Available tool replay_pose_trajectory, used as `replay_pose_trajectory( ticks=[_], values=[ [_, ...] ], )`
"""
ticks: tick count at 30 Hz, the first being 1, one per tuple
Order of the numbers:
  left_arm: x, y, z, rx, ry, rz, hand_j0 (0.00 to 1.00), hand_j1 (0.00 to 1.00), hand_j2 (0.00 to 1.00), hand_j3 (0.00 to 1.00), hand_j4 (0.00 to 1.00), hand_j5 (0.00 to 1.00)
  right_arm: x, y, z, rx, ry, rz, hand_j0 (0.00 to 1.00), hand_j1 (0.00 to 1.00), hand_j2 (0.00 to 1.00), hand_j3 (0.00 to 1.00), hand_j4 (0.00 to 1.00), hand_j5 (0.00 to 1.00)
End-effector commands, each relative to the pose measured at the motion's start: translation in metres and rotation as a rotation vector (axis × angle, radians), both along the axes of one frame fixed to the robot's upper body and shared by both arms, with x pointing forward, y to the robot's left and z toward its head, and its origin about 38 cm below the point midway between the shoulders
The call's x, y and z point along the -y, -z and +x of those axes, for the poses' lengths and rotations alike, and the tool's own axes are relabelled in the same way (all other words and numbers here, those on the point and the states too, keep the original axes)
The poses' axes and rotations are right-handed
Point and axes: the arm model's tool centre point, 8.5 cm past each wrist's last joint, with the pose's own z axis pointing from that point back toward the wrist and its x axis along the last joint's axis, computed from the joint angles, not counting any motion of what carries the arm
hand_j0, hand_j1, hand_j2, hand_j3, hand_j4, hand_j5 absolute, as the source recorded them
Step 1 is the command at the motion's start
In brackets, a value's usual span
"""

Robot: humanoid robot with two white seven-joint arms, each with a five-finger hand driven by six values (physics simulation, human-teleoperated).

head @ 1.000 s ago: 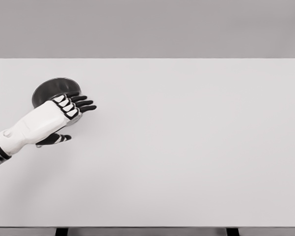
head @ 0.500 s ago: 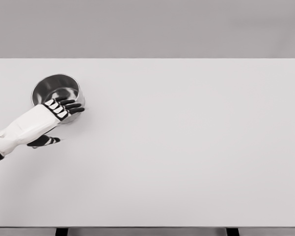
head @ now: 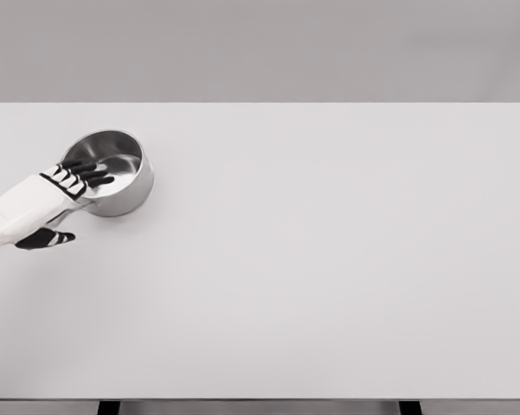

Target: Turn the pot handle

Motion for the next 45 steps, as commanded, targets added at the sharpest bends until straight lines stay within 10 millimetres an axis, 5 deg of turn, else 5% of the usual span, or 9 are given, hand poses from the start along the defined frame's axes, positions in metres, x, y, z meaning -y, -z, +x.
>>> replay_pose_trajectory(
  ticks=[1, 19, 27, 45],
  values=[
    [-0.012, 0.001, 0.001, -0.010, -0.030, 0.002, 1.00, 1.00, 1.00, 1.00, 1.00, 1.00, 0.000, 0.000, 0.000, 0.000, 0.000, 0.000, 1.00, 1.00, 1.00, 1.00, 1.00, 1.00],
    [-0.080, -0.001, 0.005, -0.021, -0.221, 0.014, 1.00, 1.00, 1.00, 1.00, 1.00, 1.00, 0.000, 0.000, 0.000, 0.000, 0.000, 0.000, 1.00, 1.00, 1.00, 1.00, 1.00, 1.00],
    [-0.103, -0.014, 0.022, 0.011, -0.293, -0.006, 1.00, 1.00, 1.00, 1.00, 1.00, 1.00, 0.000, 0.000, 0.000, 0.000, 0.000, 0.000, 1.00, 1.00, 1.00, 1.00, 1.00, 1.00],
    [-0.095, -0.019, 0.040, 0.049, -0.302, -0.065, 1.00, 1.00, 1.00, 1.00, 1.00, 1.00, 0.000, 0.000, 0.000, 0.000, 0.000, 0.000, 1.00, 1.00, 1.00, 1.00, 1.00, 1.00]
  ],
)
